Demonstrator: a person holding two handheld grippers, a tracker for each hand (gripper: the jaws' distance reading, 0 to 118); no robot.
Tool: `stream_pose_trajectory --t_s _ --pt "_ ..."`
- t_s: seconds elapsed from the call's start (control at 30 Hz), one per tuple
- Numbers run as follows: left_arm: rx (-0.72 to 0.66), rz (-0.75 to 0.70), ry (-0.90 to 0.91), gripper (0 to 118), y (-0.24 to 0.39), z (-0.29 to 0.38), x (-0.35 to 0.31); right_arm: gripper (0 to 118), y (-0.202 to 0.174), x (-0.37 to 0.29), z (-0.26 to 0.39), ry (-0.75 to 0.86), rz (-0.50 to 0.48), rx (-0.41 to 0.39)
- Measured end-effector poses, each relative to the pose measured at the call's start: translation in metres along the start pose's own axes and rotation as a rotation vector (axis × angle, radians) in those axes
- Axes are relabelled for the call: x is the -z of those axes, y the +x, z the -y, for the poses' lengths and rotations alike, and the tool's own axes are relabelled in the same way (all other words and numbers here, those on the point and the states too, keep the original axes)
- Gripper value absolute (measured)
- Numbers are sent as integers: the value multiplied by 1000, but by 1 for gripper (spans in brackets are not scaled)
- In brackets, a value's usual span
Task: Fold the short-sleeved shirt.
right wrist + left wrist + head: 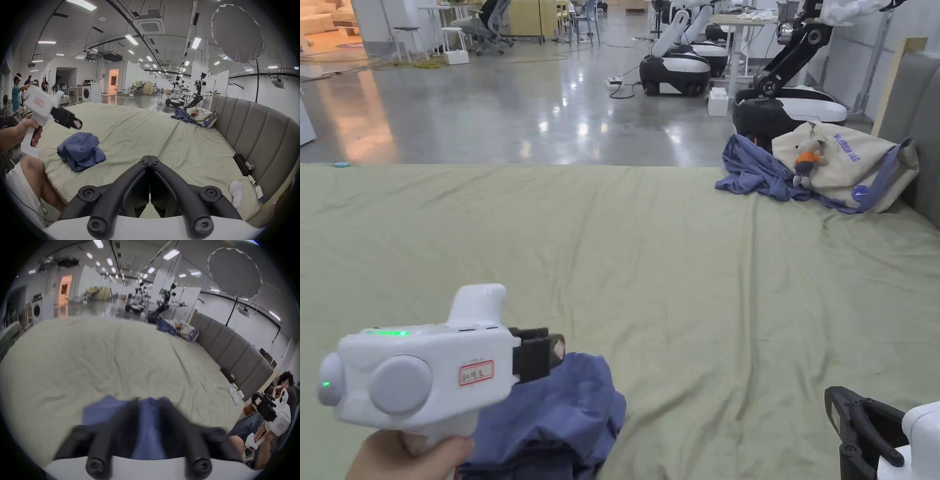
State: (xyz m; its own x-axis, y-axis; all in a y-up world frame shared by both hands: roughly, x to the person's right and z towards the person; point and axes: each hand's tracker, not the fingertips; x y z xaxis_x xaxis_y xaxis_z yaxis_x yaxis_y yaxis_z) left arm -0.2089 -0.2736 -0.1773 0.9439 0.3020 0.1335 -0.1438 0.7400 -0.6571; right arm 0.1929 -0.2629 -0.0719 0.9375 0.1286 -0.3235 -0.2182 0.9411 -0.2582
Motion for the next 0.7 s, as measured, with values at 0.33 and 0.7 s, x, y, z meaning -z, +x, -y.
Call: stream_pose_trajectory --t_s 0.33,0.7 --pt "-30 -29 -196 3 18 36 81 2 1 3 2 -9 1 5" --pt "160 37 153 1 16 22 -28 2 1 -6 -7 57 3 19"
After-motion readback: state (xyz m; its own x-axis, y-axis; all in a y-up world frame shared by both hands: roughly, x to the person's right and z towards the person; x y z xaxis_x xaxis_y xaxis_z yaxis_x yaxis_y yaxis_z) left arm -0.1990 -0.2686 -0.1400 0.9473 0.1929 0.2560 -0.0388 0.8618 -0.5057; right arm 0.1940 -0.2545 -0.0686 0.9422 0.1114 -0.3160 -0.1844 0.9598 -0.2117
